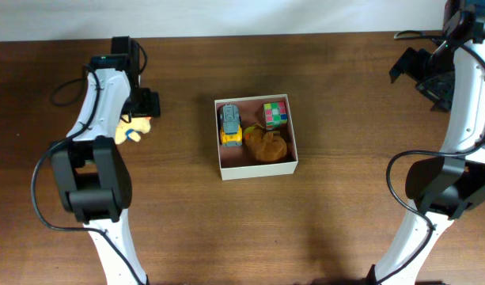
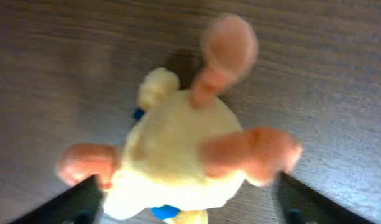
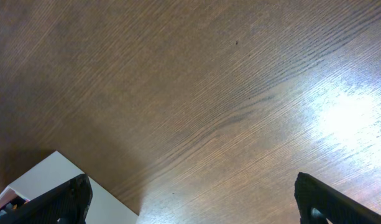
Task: Pack container
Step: 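Move the left gripper to the yellow plush bunny and grasp it, then carry the bunny with the left gripper into the box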
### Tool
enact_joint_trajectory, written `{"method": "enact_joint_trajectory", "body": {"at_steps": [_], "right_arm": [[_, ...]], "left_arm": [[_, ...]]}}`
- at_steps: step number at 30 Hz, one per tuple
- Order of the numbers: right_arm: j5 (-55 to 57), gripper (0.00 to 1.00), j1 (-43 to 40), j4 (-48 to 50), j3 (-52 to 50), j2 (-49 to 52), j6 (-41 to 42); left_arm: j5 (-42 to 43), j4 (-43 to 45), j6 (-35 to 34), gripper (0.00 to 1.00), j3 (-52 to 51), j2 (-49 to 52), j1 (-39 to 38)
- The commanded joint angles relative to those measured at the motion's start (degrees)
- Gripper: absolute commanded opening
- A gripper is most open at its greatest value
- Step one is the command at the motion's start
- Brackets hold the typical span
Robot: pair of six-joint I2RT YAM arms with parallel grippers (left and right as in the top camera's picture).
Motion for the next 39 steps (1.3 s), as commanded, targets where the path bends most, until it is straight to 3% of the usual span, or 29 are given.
{"method": "enact_joint_trajectory", "body": {"at_steps": [1, 2, 3, 7, 20, 32, 39], "right_arm": [[-0.13, 0.99, 0.15, -0.13, -0.15, -0.9, 0.46], [-0.13, 0.99, 0.15, -0.13, -0.15, -0.9, 0.46], [-0.13, 0.99, 0.15, -0.13, -0.15, -0.9, 0.46], [-0.13, 0.99, 0.15, -0.13, -0.15, -0.9, 0.46], [-0.13, 0.99, 0.15, -0.13, -0.15, -0.9, 0.46], [-0.13, 0.99, 0.15, -0.13, -0.15, -0.9, 0.46], [-0.13, 0.99, 0.15, -0.13, -0.15, -0.9, 0.46]], "left_arm": [[2.43, -0.13, 1.97, 0.57, 0.31, 1.7, -0.07], [2.78, -0.33, 1.95, 0.39, 0.31, 1.97, -0.07], [3.52, -0.59, 1.95, 0.29, 0.31, 2.21, -0.07], [4.09, -2.03, 1.88, 0.02, 0.31, 2.51, -0.07], [4.09, -7.43, 1.66, 0.02, 2.75, 2.47, -0.07], [9.75, -21.9, 0.61, 0.02, 22.64, 2.47, -0.98], [9.9, -31.12, 0.92, 0.02, 31.39, 2.45, -7.48]]}}
